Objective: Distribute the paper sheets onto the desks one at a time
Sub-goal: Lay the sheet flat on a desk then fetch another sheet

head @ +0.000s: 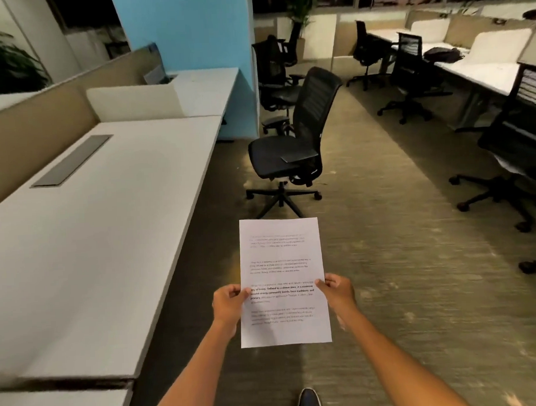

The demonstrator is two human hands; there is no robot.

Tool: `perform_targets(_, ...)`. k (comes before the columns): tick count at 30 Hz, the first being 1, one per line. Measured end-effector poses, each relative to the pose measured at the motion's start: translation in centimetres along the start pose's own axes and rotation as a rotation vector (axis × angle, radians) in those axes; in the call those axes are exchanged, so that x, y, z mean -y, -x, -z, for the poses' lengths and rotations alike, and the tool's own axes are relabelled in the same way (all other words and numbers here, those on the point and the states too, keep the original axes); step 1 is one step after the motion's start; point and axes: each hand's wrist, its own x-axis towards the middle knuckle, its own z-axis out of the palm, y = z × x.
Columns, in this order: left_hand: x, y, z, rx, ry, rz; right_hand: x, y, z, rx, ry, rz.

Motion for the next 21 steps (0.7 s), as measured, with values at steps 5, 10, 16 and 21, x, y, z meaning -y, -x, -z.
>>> perform_targets(5, -4.3, -7.7, -0.7, -0.100, 0.017, -0.001, 5.8, -10.1, -3.1, 0.100, 0.055, 0.047)
perform_targets(10, -6.9, -13.6, -0.4, -0.206, 0.076, 0.012, 9.7, -17.3, -7.5, 0.188, 0.057, 0.048)
perform_targets(16, -8.6, -21.7, 2.4, -0.325, 0.146, 0.057, 12.8, -24.0, -14.6, 0.273, 0.121, 0.048)
perform_targets(21, -10.0, -30.0, 6.2, -0.359, 0.159, 0.060, 17.2, -29.5, -21.5, 0.333, 0.171, 0.135)
